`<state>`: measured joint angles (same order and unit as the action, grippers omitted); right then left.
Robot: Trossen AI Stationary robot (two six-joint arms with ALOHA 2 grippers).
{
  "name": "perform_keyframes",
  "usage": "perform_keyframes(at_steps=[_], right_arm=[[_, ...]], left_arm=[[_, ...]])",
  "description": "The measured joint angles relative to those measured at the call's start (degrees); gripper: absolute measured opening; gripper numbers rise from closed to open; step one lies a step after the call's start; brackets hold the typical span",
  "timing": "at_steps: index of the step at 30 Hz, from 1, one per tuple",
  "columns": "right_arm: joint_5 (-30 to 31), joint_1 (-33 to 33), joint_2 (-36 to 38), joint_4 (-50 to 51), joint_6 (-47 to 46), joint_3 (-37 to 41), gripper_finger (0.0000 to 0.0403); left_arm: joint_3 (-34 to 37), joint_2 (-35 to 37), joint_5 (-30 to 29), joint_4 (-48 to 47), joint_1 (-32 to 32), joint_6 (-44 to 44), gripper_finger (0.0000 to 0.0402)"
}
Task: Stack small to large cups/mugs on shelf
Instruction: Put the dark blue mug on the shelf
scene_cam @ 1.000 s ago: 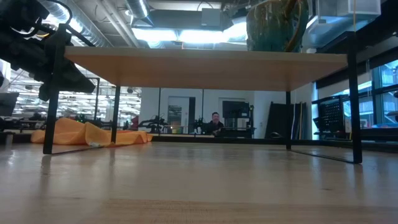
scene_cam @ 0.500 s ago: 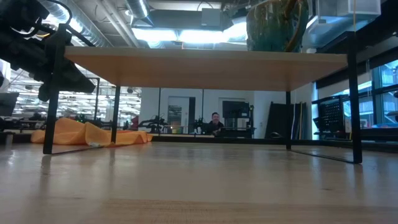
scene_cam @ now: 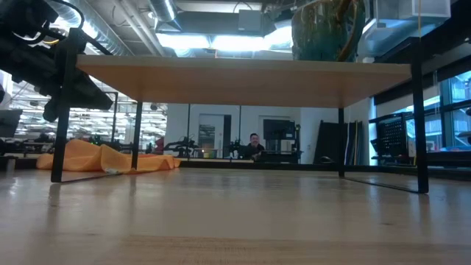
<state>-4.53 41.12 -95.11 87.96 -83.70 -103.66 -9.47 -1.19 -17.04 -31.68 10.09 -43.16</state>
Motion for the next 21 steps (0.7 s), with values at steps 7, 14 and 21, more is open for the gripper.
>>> perform_keyframes(at_steps=[7, 14, 21], right_arm=[[-1.86, 0.21, 0.0, 0.04, -5.94, -0.02, 0.0135], [-0.81, 1.84, 0.02, 0.19, -15.56, -0.02, 0.0136], [5.47, 8.2, -0.15, 0.07, -31.76, -0.05, 0.0136]], left_arm=[[0.0, 0.0, 0.09, 0.0, 0.01, -0.19, 0.0042], [0.0, 0.0, 0.19, 0.0, 0.0, 0.0, 0.0042], [0.0, 0.01, 0.2, 0.0, 0.01, 0.11, 0.0042]])
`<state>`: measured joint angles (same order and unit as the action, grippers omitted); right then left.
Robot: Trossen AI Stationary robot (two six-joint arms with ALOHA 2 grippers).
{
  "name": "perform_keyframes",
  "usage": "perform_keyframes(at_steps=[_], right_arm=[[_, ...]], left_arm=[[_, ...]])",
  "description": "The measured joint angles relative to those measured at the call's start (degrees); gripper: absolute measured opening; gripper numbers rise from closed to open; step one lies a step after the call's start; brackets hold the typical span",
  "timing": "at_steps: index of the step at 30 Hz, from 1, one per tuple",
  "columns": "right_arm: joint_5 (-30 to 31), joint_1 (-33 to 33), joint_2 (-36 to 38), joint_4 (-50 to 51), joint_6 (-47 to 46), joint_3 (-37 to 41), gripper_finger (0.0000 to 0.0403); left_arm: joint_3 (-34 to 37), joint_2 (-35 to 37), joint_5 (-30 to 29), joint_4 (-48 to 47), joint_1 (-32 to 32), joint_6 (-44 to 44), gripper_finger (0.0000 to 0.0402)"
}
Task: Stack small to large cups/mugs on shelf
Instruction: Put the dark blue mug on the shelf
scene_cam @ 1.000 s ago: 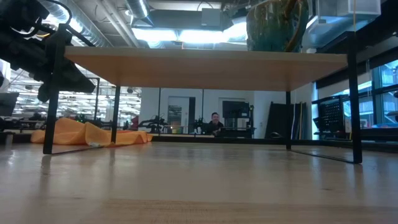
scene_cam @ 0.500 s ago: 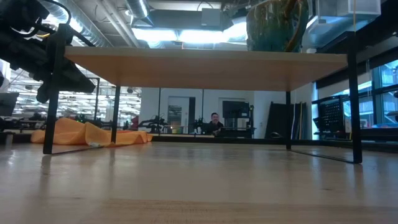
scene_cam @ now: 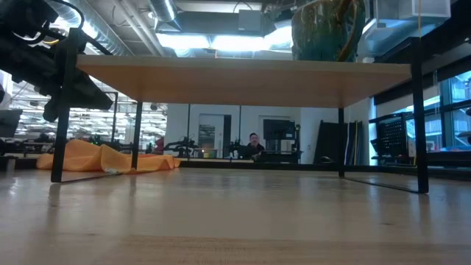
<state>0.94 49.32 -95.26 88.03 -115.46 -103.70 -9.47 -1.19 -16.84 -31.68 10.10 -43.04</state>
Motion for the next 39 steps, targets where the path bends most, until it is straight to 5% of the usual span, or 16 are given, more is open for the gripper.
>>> perform_keyframes(at_steps=[5, 13, 28, 39], right_arm=[[2.0, 4.45, -2.41, 0.75, -8.65, -0.04, 0.0136], [-0.3, 3.9, -6.6, -1.29, -9.99, -0.02, 0.0136], [34.75, 3.38, -4.33, -19.25, -5.24, -0.02, 0.0136], [42.16, 1.31, -4.33, -49.54, 21.73, 0.0, 0.0136]], left_arm=[[0.0, 0.0, 0.0, 0.0, -0.02, 0.08, 0.0042], [0.0, 0.02, 1.37, 0.03, 0.01, 0.07, 0.0042], [0.0, 0.02, 3.02, 0.04, 0.0, 0.08, 0.0042], [0.0, 0.02, 3.03, -0.04, -0.01, -0.03, 0.0042]])
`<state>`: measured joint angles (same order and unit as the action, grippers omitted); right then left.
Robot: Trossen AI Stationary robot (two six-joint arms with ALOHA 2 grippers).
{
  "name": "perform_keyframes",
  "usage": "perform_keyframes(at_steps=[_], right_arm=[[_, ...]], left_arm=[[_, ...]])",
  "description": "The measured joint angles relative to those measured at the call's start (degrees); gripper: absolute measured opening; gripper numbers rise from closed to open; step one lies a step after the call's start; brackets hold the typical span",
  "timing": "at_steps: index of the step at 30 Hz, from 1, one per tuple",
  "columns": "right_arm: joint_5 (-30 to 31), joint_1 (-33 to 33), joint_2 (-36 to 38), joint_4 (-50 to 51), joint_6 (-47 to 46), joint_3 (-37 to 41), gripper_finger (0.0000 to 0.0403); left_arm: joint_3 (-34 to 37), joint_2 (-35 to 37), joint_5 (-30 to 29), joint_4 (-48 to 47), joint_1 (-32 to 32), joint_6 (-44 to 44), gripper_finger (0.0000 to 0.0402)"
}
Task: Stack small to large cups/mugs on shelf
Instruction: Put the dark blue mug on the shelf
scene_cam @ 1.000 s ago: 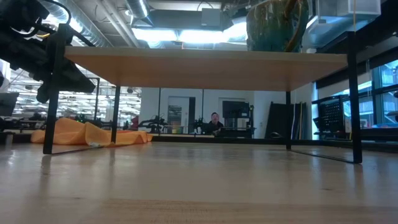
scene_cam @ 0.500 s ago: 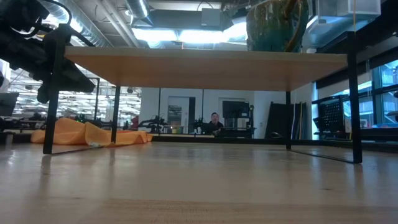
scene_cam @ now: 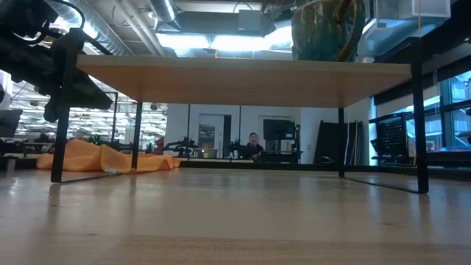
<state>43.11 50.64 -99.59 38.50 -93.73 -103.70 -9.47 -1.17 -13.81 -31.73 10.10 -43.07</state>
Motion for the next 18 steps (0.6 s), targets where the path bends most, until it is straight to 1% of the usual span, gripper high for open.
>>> perform_keyframes(at_steps=[3, 8, 14, 18], right_arm=[[0.01, -0.92, 0.01, -6.76, 8.36, 0.0, 0.0136], [-0.04, -2.72, 0.0, -14.51, 20.19, 0.0, 0.0136], [-0.01, -4.13, 0.02, -11.97, 29.55, -4.1, 0.0136], [-0.17, -4.69, 0.04, -7.55, 32.75, -7.28, 0.0136]], left_arm=[[-0.02, 0.0, 0.97, -0.22, 0.0, -0.07, 0.0042], [-0.04, 0.0, 4.07, -0.52, 0.01, -0.35, 0.0042], [0.09, 0.0, 7.33, 0.63, 0.01, -3.05, 0.0042], [0.15, 0.0, 9.85, 1.33, 0.01, -3.13, 0.0042]])
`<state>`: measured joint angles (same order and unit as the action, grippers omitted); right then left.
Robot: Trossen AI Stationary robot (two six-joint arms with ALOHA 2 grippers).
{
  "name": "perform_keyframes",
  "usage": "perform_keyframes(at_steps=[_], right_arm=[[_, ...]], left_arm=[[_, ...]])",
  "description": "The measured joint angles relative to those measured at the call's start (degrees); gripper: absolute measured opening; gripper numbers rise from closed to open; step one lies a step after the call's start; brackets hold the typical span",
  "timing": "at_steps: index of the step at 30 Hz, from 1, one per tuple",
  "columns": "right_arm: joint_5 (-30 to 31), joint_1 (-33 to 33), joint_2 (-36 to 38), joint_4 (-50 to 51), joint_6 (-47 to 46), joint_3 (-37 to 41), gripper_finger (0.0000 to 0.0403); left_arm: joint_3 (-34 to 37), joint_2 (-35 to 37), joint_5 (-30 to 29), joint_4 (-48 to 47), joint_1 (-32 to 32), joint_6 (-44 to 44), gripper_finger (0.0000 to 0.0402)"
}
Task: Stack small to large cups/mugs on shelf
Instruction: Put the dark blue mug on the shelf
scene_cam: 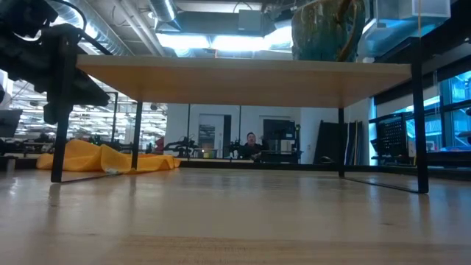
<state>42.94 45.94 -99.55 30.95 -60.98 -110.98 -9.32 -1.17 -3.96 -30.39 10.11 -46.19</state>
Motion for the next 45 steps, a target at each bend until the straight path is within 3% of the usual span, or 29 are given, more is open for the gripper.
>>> perform_keyframes(at_steps=[9, 20, 25, 32, 36, 45], right_arm=[[-14.93, -3.8, 0.0, 2.04, 2.73, -1.75, 0.0135], [-22.63, -4.93, 0.22, -0.91, 4.66, -1.79, 0.0136], [-23.19, -5.98, 0.22, -3.16, 4.53, -1.79, 0.0136], [-23.14, -7.22, 0.22, -4.64, 7.54, -1.79, 0.0136], [-23.15, -7.44, 0.22, -4.79, 3.17, -1.79, 0.0136], [-28.14, -8.35, 0.22, -14.52, 14.71, -1.79, 0.0136]], left_arm=[[0.02, 0.0, 8.72, 0.23, -0.02, -1.42, 0.0042], [0.0, 0.0, 7.8, 0.35, -0.02, -1.73, 0.0042], [-0.02, 0.0, 5.43, 0.39, 0.0, -1.46, 0.0042], [-0.07, 0.0, 6.39, 0.42, -0.01, -1.46, 0.0042], [-0.11, 0.0, 6.45, 0.44, 0.0, -1.4, 0.0042], [-0.13, 0.0, 6.45, 0.44, 0.0, -1.25, 0.0042]])
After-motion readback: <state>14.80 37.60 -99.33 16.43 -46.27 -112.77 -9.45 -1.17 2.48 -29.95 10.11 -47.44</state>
